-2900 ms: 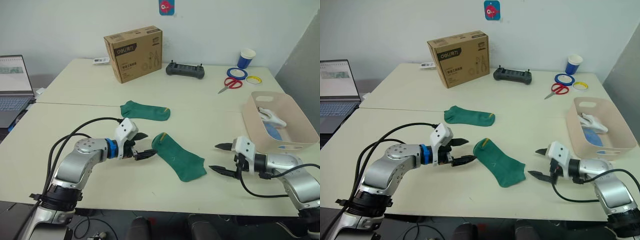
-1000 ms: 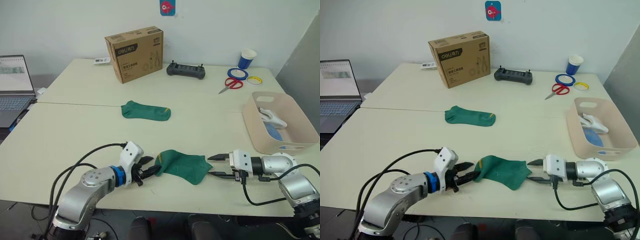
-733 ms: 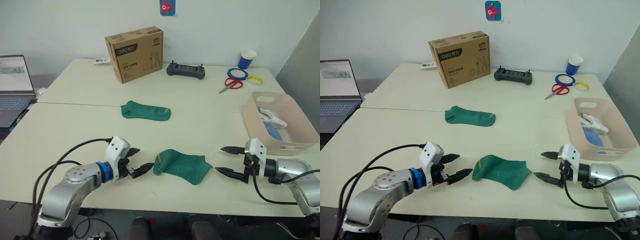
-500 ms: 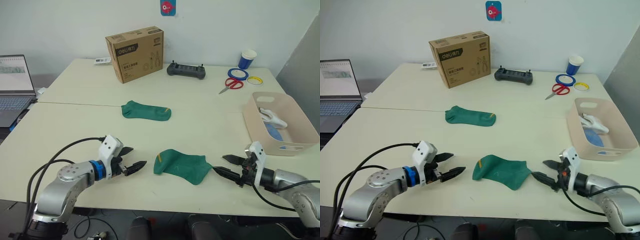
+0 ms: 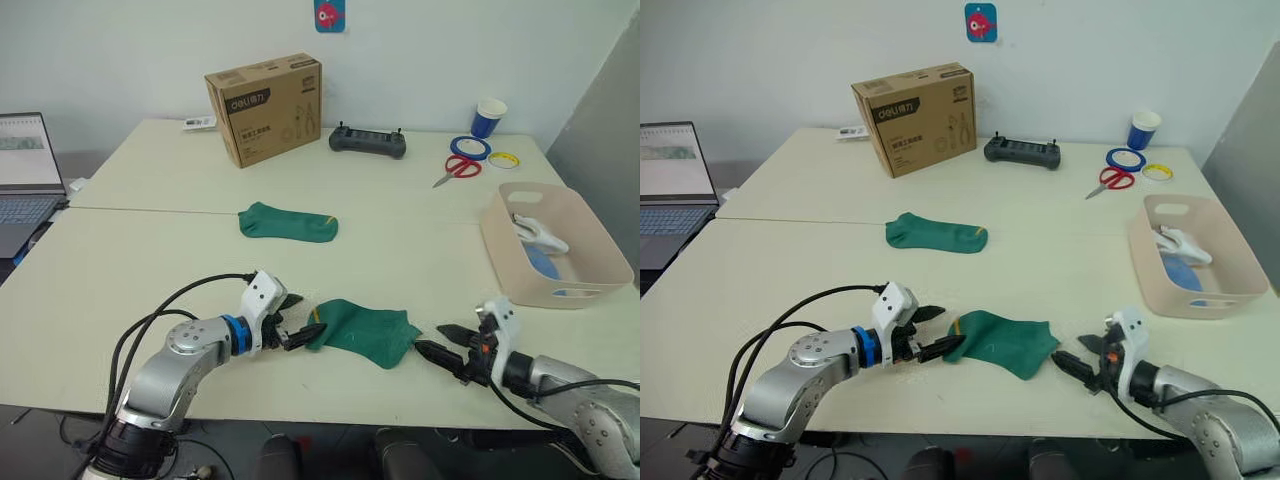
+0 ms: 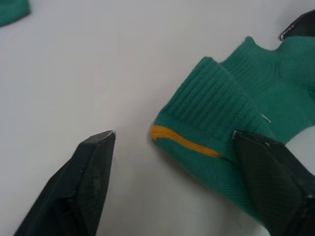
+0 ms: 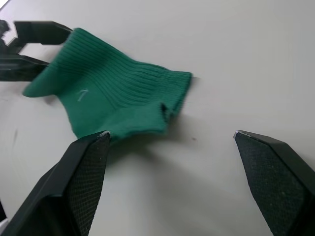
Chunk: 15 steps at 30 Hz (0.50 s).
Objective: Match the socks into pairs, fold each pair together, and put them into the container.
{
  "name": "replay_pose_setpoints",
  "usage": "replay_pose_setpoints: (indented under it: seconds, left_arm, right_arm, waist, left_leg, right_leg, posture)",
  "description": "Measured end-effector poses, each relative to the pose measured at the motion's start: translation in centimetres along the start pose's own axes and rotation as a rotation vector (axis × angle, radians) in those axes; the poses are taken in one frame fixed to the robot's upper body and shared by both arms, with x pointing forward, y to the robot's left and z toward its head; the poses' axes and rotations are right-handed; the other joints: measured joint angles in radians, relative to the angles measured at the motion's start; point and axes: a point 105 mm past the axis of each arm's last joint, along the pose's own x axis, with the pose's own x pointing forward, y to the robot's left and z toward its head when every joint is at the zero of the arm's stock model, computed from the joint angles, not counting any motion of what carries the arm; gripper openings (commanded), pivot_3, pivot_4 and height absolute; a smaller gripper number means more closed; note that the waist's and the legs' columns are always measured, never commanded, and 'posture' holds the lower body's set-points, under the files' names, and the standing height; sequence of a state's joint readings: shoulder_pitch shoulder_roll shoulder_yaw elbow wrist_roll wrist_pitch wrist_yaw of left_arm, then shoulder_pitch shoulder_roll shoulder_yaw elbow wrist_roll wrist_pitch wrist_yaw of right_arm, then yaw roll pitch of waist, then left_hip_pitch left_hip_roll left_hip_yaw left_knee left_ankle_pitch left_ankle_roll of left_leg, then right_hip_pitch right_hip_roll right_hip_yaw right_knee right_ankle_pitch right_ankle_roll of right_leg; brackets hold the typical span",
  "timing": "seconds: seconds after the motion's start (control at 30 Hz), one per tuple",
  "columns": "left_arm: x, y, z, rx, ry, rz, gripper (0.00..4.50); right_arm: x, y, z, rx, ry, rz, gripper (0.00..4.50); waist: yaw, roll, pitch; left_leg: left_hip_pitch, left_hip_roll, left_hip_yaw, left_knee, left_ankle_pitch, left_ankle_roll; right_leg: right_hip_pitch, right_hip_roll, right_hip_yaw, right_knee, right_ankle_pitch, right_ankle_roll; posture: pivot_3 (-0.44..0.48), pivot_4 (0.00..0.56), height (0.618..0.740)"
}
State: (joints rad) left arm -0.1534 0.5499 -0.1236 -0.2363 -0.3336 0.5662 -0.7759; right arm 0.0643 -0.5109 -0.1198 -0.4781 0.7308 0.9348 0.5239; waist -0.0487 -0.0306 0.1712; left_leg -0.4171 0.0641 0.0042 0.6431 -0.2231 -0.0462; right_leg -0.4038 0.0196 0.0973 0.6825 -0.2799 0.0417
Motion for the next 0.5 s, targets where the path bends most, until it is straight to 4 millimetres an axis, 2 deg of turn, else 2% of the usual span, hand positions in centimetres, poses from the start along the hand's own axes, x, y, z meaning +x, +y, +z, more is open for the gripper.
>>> replay_pose_setpoints:
  seconds: [0.17, 0.3, 0.33, 0.5]
  left_arm:
    - [-0.1, 0.2, -0.1, 0.0, 0.002, 0.016, 1.38]
    - [-0.3, 0.4, -0.4, -0.012, 0.007, 0.037, 0.1]
    - [-0.3, 0.4, -0.5, -0.013, 0.007, 0.038, 0.0]
    - [-0.7, 0.4, -0.6, -0.02, 0.006, 0.051, 0.0]
  right_arm:
    - [1.2, 1.0, 0.0, 0.083, 0.003, 0.027, 1.97]
    - [1.3, 0.9, 0.0, 0.116, 0.004, 0.012, 0.51]
    - [1.3, 0.9, 0.1, 0.119, 0.0, 0.008, 0.15]
    - [1.0, 0.7, 0.7, 0.125, -0.009, 0.008, 0.07]
  waist:
    - [-0.001, 0.0, 0.0]
    - [-0.002, 0.0, 0.0]
    - [-0.002, 0.0, 0.0]
    - [-0.003, 0.0, 0.0]
  left_leg:
    - [0.0, 0.0, 0.0, 0.0, 0.0, 0.0]
    - [0.0, 0.0, 0.0, 0.0, 0.0, 0.0]
    - [0.0, 0.0, 0.0, 0.0, 0.0, 0.0]
    - [0.0, 0.0, 0.001, 0.0, 0.0, 0.0]
  right_leg:
    - [0.0, 0.0, 0.0, 0.0, 0.0, 0.0]
    - [0.0, -0.001, 0.0, 0.0, 0.0, 0.0]
    - [0.0, -0.001, 0.0, 0.0, 0.0, 0.0]
    - [0.0, -0.001, 0.0, 0.0, 0.0, 0.0]
  posture:
    - [0.0, 0.15, 0.74]
    - [0.0, 0.15, 0.74]
    - [0.0, 0.15, 0.74]
    - [0.0, 0.15, 0.74]
